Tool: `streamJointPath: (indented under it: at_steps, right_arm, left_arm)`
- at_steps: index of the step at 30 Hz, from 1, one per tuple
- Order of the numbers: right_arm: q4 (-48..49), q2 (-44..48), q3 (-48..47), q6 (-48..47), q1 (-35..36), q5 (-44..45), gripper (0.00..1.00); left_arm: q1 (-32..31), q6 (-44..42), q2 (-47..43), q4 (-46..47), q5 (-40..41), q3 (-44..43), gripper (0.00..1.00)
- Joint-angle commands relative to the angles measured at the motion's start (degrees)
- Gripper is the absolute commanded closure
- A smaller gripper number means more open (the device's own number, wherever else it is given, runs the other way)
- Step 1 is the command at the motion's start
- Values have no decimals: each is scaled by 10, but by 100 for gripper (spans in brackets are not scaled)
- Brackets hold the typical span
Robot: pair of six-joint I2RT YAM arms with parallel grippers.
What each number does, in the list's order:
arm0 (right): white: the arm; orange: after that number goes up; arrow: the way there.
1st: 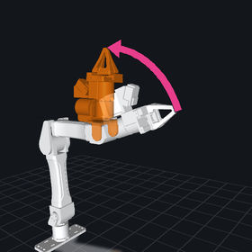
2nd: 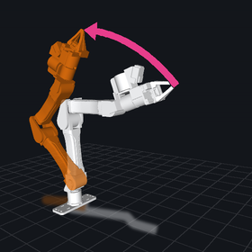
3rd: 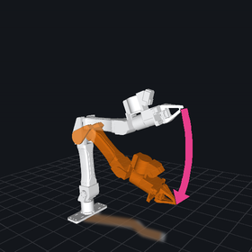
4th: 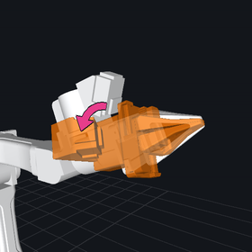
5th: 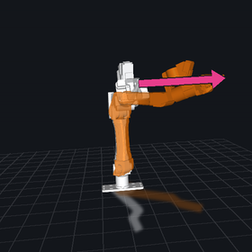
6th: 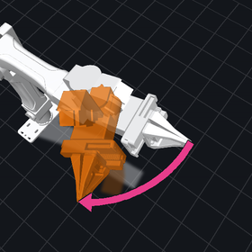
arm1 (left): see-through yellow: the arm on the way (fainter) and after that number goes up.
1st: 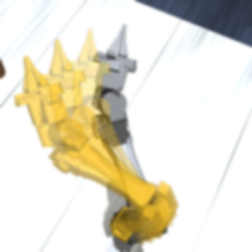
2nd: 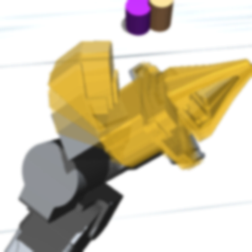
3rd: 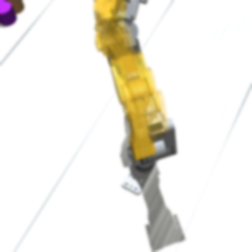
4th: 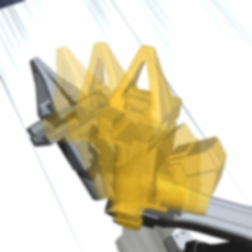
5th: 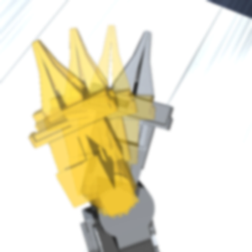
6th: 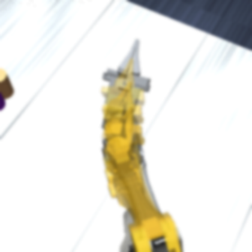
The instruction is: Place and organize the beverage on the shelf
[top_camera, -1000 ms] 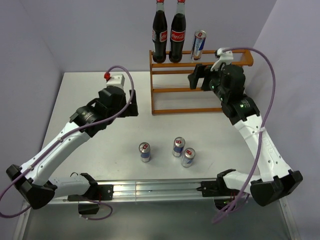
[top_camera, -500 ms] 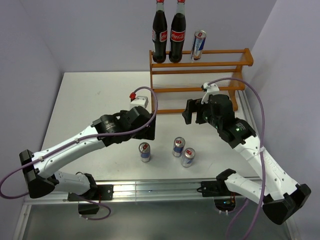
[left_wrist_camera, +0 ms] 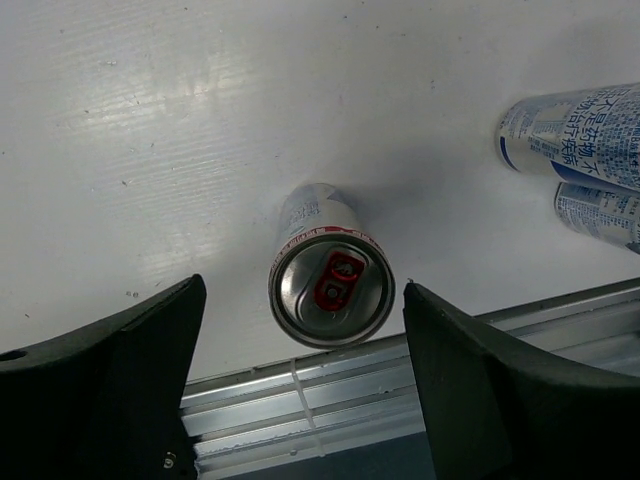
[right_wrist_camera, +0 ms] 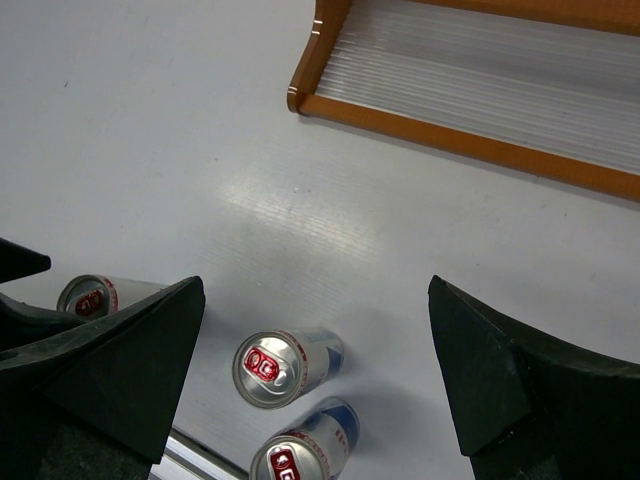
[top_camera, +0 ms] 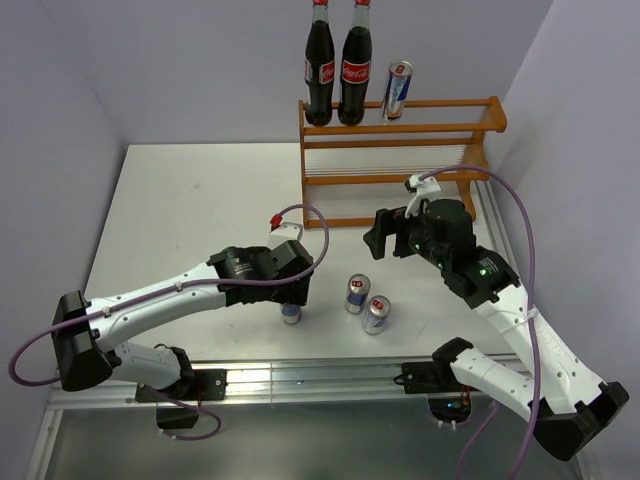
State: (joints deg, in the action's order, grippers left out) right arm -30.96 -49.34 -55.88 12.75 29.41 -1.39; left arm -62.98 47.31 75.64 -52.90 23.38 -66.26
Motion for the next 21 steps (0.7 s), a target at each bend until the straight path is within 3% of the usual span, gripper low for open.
streamJointPath:
  at_steps: [1, 7, 10, 16, 21]
  right_arm:
    - [16, 12, 7, -3, 5, -16, 0]
    - [17, 11, 9, -5, 5, -23, 1]
    - [20, 11, 9, -5, 5, -27, 0]
    - [24, 10, 9, -5, 6, -33, 1]
    - [67, 22, 27, -12, 6, -73, 0]
  left_arm:
    - [-2, 2, 10, 32, -10, 1, 15]
    - [-2, 0, 36, 36, -13, 2, 20]
    - [-2, -2, 41, 39, -14, 4, 29]
    - [-2, -6, 43, 36, -18, -2, 56]
    - [-2, -13, 24, 19, -10, -21, 85]
